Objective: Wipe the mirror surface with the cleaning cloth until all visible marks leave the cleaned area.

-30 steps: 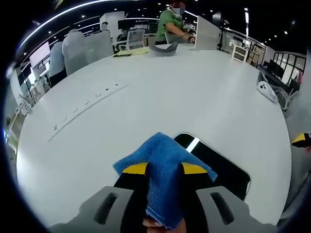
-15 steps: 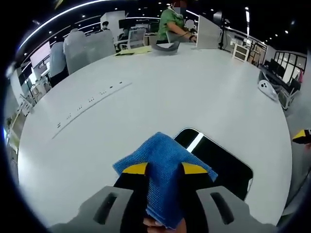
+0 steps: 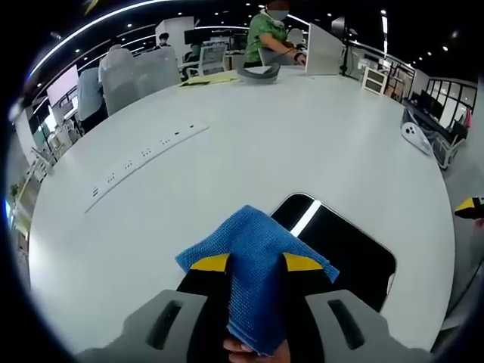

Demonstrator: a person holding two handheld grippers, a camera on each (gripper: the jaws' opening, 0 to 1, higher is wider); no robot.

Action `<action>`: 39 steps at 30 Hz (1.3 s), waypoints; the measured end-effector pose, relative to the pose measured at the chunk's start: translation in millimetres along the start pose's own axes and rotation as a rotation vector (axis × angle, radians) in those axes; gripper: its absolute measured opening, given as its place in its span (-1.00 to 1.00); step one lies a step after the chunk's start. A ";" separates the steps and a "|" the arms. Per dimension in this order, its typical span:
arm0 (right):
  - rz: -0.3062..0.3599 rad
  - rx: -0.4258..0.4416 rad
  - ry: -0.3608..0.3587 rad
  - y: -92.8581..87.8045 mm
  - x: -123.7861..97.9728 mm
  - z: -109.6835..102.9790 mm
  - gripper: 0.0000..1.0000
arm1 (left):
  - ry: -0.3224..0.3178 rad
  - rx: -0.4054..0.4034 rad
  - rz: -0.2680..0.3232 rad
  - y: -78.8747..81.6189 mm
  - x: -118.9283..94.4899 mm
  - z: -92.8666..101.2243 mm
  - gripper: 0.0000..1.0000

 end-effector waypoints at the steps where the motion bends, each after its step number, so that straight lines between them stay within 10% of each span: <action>1: 0.000 -0.002 0.001 0.1 0.1 -0.2 0.89 | 0.001 0.002 -0.003 -0.1 -0.4 0.1 -0.52; 39: 0.006 -0.007 0.026 0.8 0.1 -5.0 0.89 | 0.074 -0.054 0.062 -11.3 -6.4 8.0 -0.50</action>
Point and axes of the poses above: the point that each gripper's makers call its tool centre point, and the gripper's own axes: x roughly forward along the fingers, z roughly to its right, y roughly out of its top, the point moved 8 cm from there along -x, roughly backward along the fingers, and after that the axes turned 13 degrees about -y, right-handed, at the moved point
